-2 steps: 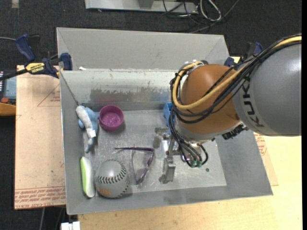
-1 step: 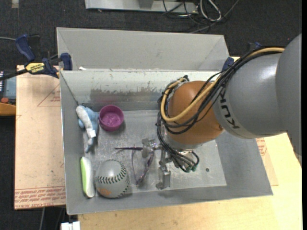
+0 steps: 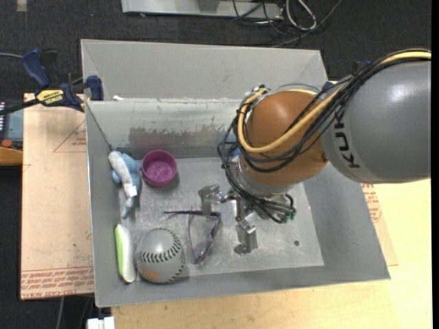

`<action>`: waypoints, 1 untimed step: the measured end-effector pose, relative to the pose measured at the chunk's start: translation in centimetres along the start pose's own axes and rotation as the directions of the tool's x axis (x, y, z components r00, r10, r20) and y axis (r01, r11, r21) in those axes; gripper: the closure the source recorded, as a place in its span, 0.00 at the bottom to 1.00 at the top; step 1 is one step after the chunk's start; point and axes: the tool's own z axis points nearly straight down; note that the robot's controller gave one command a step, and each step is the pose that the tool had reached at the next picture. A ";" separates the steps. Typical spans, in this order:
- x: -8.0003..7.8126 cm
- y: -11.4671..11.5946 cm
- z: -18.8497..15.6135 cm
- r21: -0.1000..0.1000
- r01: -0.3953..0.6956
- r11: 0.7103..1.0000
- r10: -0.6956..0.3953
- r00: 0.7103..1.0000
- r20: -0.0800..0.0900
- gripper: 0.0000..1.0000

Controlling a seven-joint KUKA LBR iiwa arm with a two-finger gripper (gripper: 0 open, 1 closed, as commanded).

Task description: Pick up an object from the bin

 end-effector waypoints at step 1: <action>0.6 -0.1 6.2 -0.004 -0.084 0.996 0.084 0.996 -0.007 0.00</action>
Offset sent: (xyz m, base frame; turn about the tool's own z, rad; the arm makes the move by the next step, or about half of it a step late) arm -0.0052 -0.0122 -0.0907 -0.3873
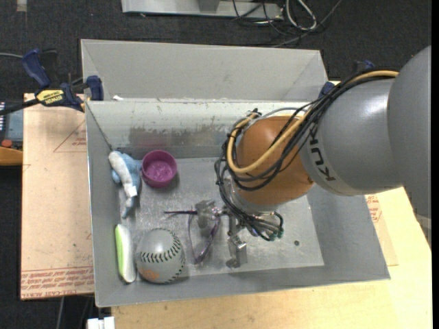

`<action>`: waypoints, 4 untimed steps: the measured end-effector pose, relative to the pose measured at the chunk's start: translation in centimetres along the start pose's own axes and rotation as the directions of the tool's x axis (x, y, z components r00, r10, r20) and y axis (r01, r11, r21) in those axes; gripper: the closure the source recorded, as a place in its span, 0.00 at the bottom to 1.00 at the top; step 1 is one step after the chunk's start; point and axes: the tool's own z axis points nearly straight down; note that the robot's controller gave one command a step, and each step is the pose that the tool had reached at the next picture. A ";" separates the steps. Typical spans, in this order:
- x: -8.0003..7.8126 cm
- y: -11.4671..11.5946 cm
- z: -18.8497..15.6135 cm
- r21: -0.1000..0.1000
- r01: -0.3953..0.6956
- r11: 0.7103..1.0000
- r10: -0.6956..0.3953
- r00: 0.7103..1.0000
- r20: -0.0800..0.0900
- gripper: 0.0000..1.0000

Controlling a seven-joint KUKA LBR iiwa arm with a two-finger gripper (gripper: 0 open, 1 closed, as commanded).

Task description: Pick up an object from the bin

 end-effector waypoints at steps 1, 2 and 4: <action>0.4 -0.7 2.9 0.007 0.447 0.895 -0.447 0.895 0.007 0.00; -1.0 0.3 2.8 0.000 0.158 0.988 -0.158 0.987 0.004 1.00; -0.9 0.3 2.5 -0.001 0.157 0.988 -0.157 0.988 0.003 1.00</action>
Offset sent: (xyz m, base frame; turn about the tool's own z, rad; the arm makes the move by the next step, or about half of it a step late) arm 0.0066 0.0059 -0.0287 -0.1597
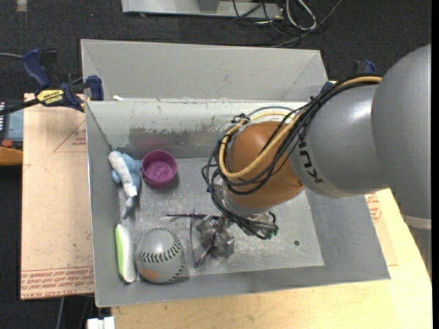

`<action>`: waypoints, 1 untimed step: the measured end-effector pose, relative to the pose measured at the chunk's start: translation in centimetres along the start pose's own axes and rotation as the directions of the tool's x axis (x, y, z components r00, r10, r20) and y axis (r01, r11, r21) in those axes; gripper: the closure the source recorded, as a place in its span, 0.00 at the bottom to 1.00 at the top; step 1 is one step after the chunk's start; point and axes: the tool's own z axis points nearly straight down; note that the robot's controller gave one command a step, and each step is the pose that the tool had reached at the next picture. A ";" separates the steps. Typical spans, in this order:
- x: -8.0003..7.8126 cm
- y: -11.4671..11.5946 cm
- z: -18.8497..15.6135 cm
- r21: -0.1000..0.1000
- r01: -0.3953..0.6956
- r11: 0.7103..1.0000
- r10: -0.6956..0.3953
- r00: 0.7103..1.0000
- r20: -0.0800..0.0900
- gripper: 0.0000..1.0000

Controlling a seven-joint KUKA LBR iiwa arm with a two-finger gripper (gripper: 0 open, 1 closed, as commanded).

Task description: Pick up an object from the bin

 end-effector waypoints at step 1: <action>0.1 0.1 -1.2 -0.004 -0.001 1.000 0.001 1.000 -0.005 1.00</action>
Offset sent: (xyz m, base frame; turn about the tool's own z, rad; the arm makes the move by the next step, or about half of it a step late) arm -0.0009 0.0001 0.0110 0.0007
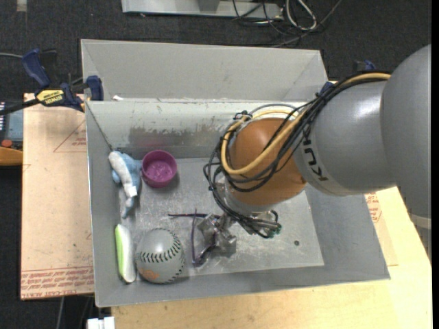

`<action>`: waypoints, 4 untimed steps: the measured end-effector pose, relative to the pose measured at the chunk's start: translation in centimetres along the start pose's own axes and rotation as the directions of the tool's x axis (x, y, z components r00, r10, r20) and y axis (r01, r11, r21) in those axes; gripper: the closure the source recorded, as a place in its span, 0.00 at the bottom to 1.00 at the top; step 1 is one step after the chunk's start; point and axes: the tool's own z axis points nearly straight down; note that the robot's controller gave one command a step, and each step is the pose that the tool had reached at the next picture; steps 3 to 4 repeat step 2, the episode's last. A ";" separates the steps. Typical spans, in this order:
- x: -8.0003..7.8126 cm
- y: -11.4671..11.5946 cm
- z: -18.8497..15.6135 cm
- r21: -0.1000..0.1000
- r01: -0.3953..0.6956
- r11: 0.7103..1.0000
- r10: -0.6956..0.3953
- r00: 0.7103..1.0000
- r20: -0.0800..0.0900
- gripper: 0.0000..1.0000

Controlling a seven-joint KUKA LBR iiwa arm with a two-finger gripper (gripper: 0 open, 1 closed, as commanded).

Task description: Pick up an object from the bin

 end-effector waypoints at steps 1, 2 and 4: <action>0.0 0.1 -2.3 -0.001 0.000 1.000 0.000 1.000 -0.001 1.00; -0.1 0.0 -4.4 0.002 -0.001 1.000 0.001 1.000 0.004 1.00; -0.1 0.0 -4.4 0.002 -0.001 1.000 0.001 1.000 0.004 1.00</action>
Offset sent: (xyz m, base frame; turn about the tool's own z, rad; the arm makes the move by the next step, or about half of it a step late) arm -0.0010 0.0000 0.0782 0.0002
